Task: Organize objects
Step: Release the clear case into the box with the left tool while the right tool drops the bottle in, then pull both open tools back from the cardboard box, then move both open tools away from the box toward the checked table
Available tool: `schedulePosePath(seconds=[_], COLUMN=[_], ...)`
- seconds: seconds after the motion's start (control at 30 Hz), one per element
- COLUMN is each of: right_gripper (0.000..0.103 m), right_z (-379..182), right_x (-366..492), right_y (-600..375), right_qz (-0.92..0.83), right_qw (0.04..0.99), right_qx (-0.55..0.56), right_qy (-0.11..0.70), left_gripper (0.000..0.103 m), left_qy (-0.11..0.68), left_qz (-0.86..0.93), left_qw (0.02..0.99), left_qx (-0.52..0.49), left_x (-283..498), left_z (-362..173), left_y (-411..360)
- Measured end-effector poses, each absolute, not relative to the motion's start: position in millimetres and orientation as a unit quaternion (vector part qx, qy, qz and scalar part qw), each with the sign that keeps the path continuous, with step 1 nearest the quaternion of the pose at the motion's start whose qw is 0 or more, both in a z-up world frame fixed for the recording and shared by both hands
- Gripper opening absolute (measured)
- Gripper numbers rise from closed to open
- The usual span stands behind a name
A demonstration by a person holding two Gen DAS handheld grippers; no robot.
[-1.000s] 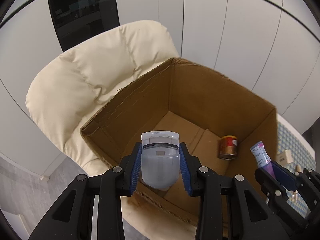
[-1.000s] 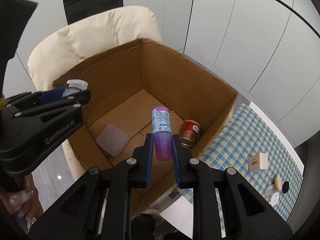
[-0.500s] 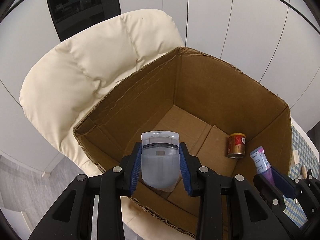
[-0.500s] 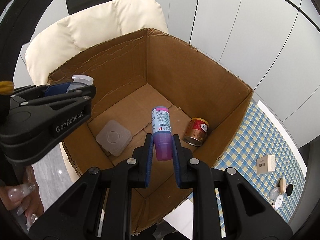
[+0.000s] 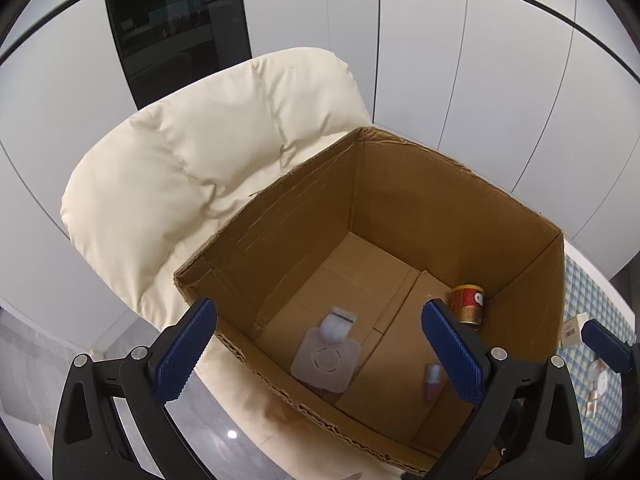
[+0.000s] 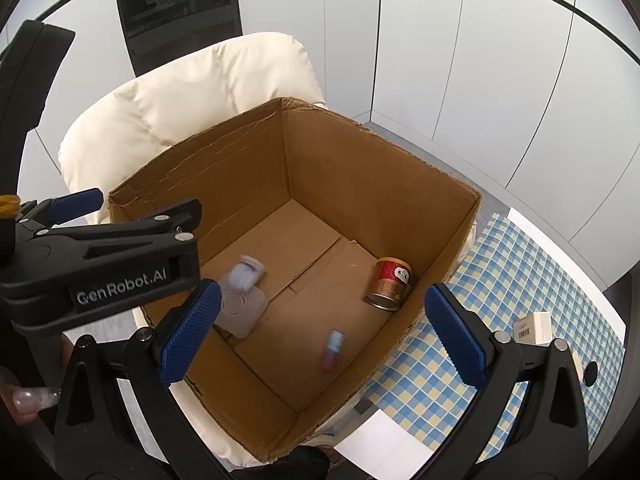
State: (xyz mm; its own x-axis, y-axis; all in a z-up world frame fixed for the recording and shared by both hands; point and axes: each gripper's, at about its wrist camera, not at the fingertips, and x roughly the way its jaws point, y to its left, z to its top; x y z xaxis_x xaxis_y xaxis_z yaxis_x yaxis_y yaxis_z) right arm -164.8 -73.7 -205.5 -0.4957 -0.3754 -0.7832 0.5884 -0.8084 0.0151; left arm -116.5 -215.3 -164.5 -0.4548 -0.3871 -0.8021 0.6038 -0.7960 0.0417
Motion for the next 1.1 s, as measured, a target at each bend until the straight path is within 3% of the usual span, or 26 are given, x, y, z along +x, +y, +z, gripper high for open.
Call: schedulePosePath(seconds=[1.1], right_gripper=[0.103], right_z=[-181.2], right_x=[-140.0], right_y=[-48.7], right_qz=[-0.856], right_qw=[0.273], right_qx=[0.424], right_qy=[0.112], left_gripper=[0.102], left_qy=[0.147], left_qz=[-0.836], left_qw=[0.288], left_qx=[0.443], left_x=[-54.3], left_z=[-144.7], left_y=[-197.7])
